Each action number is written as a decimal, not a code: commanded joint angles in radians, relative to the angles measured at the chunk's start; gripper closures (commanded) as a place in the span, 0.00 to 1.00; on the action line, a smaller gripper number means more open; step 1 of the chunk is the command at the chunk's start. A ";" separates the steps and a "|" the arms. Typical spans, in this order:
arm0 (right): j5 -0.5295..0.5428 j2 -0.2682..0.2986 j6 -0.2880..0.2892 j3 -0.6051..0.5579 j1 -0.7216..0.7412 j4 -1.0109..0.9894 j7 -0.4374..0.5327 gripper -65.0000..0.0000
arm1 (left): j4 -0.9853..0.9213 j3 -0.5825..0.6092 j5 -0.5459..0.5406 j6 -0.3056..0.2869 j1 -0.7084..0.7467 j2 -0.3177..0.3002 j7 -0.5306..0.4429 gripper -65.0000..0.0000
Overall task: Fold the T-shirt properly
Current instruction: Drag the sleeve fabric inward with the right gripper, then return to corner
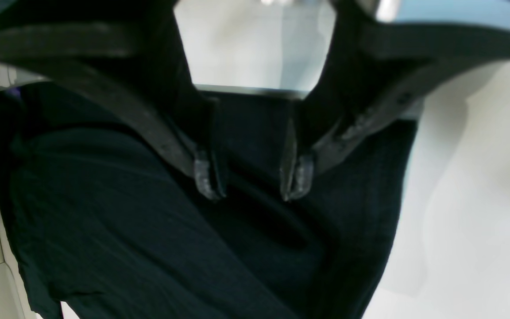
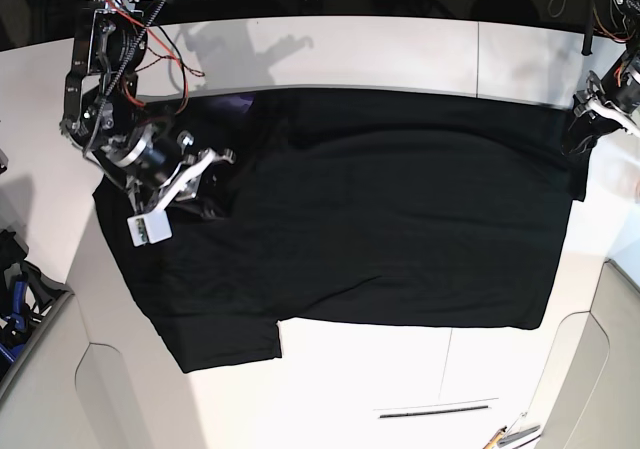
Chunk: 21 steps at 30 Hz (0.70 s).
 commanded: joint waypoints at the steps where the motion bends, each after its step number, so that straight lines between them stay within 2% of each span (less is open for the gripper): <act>1: -0.004 0.006 0.005 0.001 0.027 0.015 0.039 1.00 | 0.013 -0.008 -0.021 -0.023 -0.005 -0.022 -0.014 0.63; 6: -0.049 0.005 0.005 0.001 0.079 0.014 0.083 1.00 | 0.013 -0.008 -0.021 -0.023 -0.005 -0.023 -0.014 0.63; 7: -0.049 0.006 0.005 0.001 0.084 0.014 0.084 0.92 | 0.013 -0.008 -0.021 -0.023 -0.005 -0.022 -0.014 0.63; 10: -0.049 0.006 0.005 0.001 0.092 0.014 0.079 0.56 | 0.013 -0.008 -0.021 -0.023 -0.005 -0.023 -0.014 0.63; 11: -0.049 0.006 0.005 0.001 0.092 0.014 0.079 0.49 | 0.013 -0.008 -0.021 -0.023 -0.005 -0.023 -0.014 0.63; 12: -0.049 0.006 0.005 0.001 0.092 0.014 0.078 0.46 | 0.013 -0.008 -0.021 -0.023 -0.005 -0.023 -0.014 0.63; 17: -0.049 0.018 0.005 0.045 0.092 0.019 0.018 0.46 | 0.013 -0.008 -0.037 -0.023 -0.005 -0.032 -0.019 0.63; 21: -0.008 0.045 0.005 0.134 0.092 0.021 -0.114 0.48 | 0.020 -0.008 -0.046 -0.023 -0.006 -0.036 -0.019 0.63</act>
